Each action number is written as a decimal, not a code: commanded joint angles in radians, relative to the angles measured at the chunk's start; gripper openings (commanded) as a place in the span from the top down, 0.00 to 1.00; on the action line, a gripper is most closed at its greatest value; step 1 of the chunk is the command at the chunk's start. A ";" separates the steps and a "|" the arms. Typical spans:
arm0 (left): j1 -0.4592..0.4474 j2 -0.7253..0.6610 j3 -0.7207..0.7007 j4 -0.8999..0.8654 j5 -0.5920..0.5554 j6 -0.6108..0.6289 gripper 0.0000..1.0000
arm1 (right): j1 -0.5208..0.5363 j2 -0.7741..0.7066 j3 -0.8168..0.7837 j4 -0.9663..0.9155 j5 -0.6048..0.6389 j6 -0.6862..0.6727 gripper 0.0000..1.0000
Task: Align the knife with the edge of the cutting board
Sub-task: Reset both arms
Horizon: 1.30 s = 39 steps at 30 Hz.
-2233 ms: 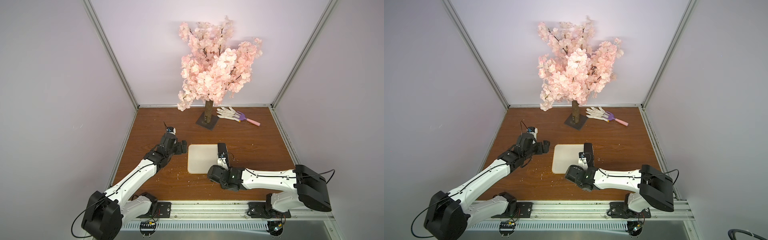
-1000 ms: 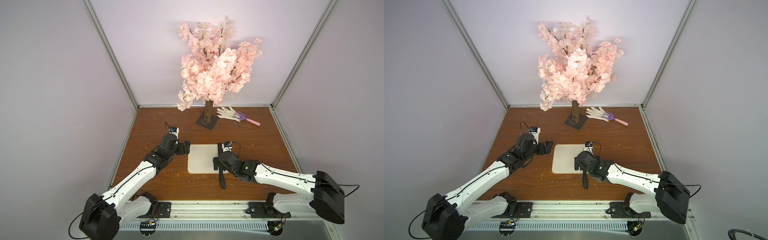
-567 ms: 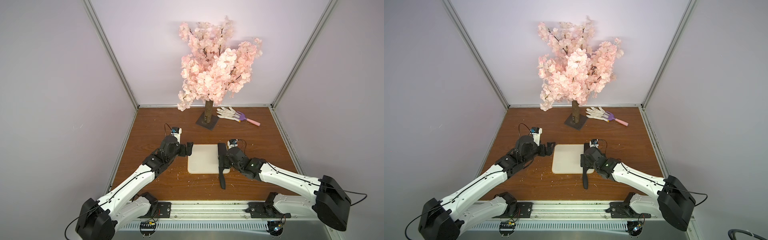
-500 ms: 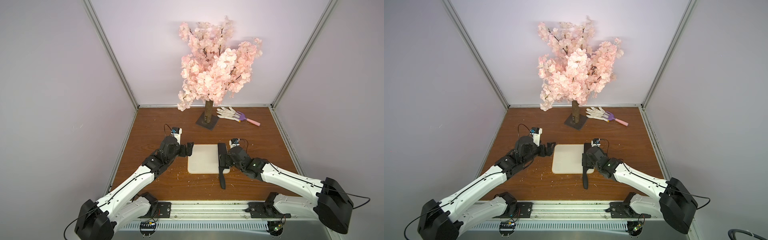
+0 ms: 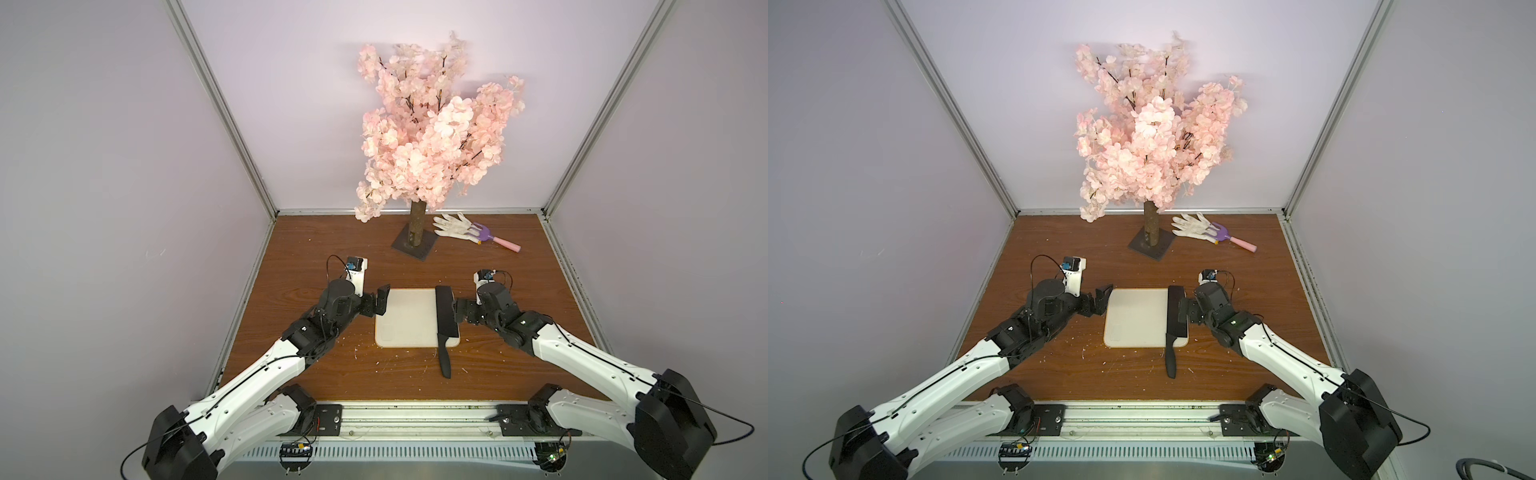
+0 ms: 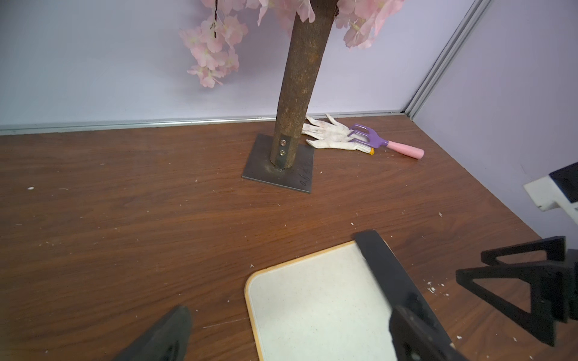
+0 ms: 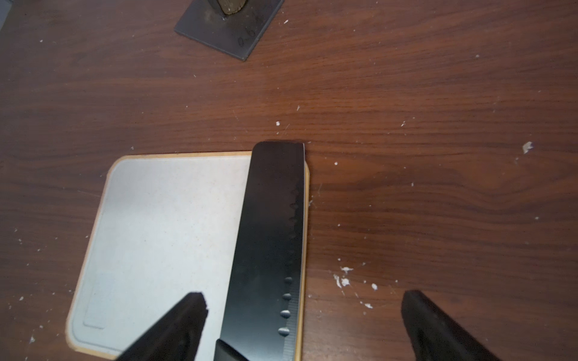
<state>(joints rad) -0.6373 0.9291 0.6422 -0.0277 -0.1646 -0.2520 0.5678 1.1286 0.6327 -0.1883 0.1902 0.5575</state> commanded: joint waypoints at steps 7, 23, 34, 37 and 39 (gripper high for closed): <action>-0.012 -0.006 0.029 0.052 -0.252 0.070 0.00 | -0.115 -0.042 0.010 0.008 -0.013 -0.105 0.01; 0.066 0.025 0.067 0.108 -0.404 0.080 0.00 | -0.353 -0.094 0.077 0.029 0.034 -0.167 0.01; 0.265 0.043 0.040 0.177 -0.342 0.033 0.01 | -0.474 -0.147 0.029 0.199 0.071 -0.200 0.01; 0.322 0.058 0.011 0.220 -0.328 0.020 0.00 | -0.514 -0.142 0.013 0.243 0.064 -0.215 0.01; 0.352 0.066 -0.018 0.265 -0.335 0.023 0.01 | -0.532 -0.143 -0.005 0.280 0.065 -0.229 0.01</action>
<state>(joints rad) -0.3244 0.9852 0.6628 0.1581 -0.5098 -0.2123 0.0563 0.9897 0.6449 0.0086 0.2432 0.3603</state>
